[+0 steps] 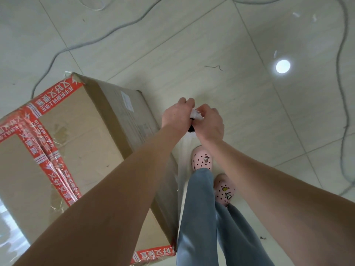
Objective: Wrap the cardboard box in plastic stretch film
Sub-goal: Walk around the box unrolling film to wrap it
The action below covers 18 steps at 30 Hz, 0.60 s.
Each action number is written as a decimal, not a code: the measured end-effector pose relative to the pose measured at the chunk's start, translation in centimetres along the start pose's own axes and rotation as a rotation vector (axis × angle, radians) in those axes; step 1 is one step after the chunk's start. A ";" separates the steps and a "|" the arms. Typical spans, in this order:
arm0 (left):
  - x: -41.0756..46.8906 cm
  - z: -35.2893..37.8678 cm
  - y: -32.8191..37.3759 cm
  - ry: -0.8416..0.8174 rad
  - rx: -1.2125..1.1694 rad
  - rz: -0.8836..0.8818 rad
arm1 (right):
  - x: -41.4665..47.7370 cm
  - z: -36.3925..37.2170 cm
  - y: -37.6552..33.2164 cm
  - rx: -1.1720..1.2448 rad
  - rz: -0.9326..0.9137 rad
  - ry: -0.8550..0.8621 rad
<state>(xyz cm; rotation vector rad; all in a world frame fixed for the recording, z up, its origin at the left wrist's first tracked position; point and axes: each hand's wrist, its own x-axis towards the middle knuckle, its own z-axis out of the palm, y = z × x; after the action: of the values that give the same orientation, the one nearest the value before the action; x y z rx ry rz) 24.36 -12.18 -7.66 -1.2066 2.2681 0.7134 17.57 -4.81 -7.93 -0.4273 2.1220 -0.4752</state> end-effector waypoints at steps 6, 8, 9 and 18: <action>1.4 -0.9 -0.6 0.035 -0.112 -0.136 | 1.3 -0.5 -1.5 0.008 -0.022 -0.026; 1.5 -1.1 -1.0 0.049 -0.253 -0.279 | 1.5 -0.4 -1.8 -0.020 0.005 -0.006; 1.4 -1.1 -1.3 0.062 -0.328 -0.351 | 1.6 -0.4 -2.1 -0.035 0.020 0.005; 2.3 -2.6 -0.6 0.017 -0.303 -0.282 | 3.7 -1.7 -4.4 -0.064 -0.029 -0.029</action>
<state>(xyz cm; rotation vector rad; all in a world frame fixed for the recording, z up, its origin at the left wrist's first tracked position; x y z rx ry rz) 23.26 -15.57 -7.24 -1.6377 1.9920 0.9596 14.72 -10.06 -7.45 -0.4989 2.1102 -0.4156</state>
